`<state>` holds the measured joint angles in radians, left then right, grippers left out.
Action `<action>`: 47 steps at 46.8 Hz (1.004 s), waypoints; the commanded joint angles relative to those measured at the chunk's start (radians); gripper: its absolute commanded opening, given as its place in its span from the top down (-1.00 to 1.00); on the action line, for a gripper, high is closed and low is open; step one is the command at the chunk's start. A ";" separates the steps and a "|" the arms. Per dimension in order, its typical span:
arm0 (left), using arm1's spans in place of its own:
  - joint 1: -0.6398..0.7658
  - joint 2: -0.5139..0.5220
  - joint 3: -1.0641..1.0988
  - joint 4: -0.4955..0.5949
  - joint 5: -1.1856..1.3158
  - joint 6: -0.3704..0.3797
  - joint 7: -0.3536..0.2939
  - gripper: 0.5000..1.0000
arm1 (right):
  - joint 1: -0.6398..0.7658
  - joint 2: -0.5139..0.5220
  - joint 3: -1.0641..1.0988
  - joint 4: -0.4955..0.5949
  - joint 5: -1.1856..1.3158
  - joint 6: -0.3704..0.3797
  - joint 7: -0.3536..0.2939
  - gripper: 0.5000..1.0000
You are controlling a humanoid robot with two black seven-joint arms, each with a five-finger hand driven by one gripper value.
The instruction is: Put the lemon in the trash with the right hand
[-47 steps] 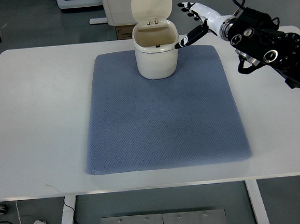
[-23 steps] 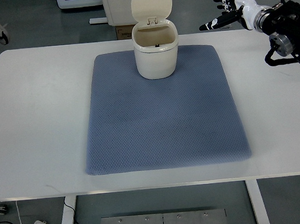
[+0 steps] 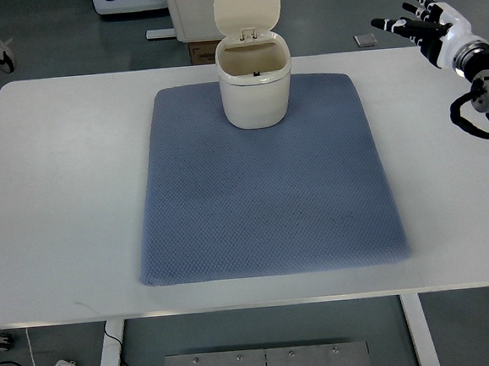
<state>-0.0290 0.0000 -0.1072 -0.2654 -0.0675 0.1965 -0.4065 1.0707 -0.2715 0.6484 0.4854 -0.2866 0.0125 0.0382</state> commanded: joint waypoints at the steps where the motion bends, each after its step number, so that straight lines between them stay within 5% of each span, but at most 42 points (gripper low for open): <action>1: 0.000 0.000 0.000 0.000 0.000 -0.002 0.000 -1.00 | -0.020 -0.011 0.007 0.001 0.001 0.000 0.000 -0.99; 7: 0.000 0.000 0.000 0.000 0.000 -0.002 0.000 -1.00 | -0.057 -0.034 0.034 0.041 0.024 0.003 -0.003 -0.99; 19: 0.000 0.000 0.000 0.000 0.000 -0.002 0.000 -1.00 | -0.222 -0.123 0.131 0.308 0.044 0.003 0.037 -1.00; 30: 0.000 0.000 0.000 0.000 0.000 -0.002 0.000 -1.00 | -0.311 -0.113 0.161 0.354 0.034 0.001 0.166 -1.00; 47: 0.000 0.000 0.000 0.000 0.000 -0.002 0.000 -1.00 | -0.393 -0.054 0.158 0.378 0.034 0.017 0.192 -1.00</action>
<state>-0.0287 0.0000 -0.1073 -0.2654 -0.0676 0.1949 -0.4064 0.6868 -0.3285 0.8068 0.8637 -0.2531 0.0295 0.2230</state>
